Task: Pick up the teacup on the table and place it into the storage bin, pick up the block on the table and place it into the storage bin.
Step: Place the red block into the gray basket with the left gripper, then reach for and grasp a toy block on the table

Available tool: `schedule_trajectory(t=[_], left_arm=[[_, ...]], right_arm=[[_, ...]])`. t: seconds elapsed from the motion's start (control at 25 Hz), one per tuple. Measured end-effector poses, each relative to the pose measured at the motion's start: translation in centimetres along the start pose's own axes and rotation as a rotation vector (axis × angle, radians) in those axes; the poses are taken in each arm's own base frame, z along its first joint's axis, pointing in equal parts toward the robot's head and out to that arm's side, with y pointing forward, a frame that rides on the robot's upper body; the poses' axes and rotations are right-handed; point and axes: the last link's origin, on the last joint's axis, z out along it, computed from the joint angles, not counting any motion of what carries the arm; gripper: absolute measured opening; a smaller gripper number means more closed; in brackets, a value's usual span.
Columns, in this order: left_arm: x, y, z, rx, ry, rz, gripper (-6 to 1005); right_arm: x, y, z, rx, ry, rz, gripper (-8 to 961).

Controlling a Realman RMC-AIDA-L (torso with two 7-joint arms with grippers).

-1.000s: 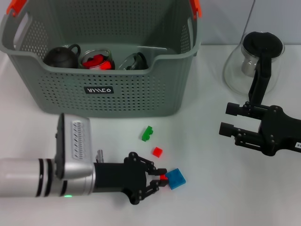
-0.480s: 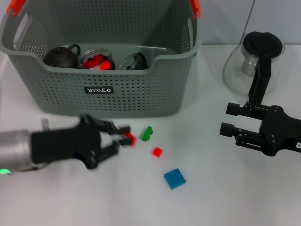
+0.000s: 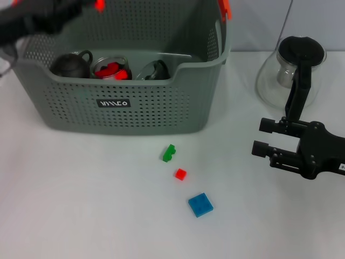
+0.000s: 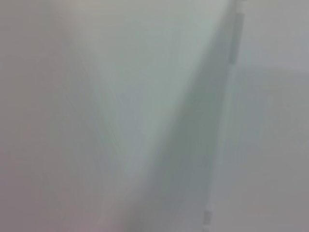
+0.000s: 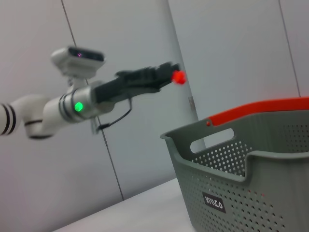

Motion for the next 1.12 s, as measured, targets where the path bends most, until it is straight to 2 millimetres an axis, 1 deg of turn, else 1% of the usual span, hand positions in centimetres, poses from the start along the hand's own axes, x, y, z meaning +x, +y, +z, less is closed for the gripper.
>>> schedule_trajectory(t=[0.04,0.08,0.12,0.16,0.2,0.32,0.44,0.52,0.68,0.8,0.88,1.0,1.04,1.12], left_arm=[[0.7,-0.6,0.6,0.025,-0.019,-0.005,172],[0.7,-0.6,0.6,0.025,-0.019,-0.005,172],[1.3,-1.3,1.4,0.052,-0.048,-0.007,173],[1.9,-2.2,2.8,0.104,-0.118,0.011,173],[1.9,-2.6,3.4,0.128,-0.155,0.022,173],[1.3,-3.8,5.7,0.233,-0.313,0.083,173],[0.1,-4.1,6.8,0.283,-0.392,0.114,173],[-0.6,-4.3,7.1,0.319,-0.403,0.112,169],[-1.0,-4.7,6.8,0.384,-0.387,0.092,161],[-0.4,-4.4,6.3,0.369,-0.337,0.069,178],[0.1,-3.7,5.6,0.329,-0.269,0.044,190],[0.1,-1.3,3.6,0.172,-0.134,0.051,417],[-0.3,-0.3,2.8,0.116,-0.1,0.066,467],[-1.7,1.4,1.1,0.027,-0.062,0.098,566]], right_arm=[[0.0,0.0,0.0,0.0,-0.001,0.001,674],[0.0,0.0,0.0,0.0,-0.001,0.001,674],[0.0,0.0,0.0,-0.001,-0.001,0.001,674],[0.0,0.0,0.1,-0.001,-0.002,0.0,673],[-0.1,0.0,0.1,-0.003,-0.003,-0.001,673],[-0.2,0.0,0.3,-0.007,-0.005,-0.004,673],[-0.2,0.0,0.4,-0.009,-0.005,-0.004,673],[-0.1,0.0,0.3,-0.007,-0.006,-0.003,673],[-0.1,0.1,0.2,-0.003,-0.008,-0.001,674],[0.0,0.0,0.1,-0.001,-0.007,0.0,674],[0.0,0.0,0.1,0.0,-0.007,0.0,674],[0.1,0.0,0.1,0.003,-0.005,0.001,674],[0.1,0.0,0.1,0.004,-0.003,0.001,674],[0.2,0.0,0.1,0.007,0.0,0.004,674]])
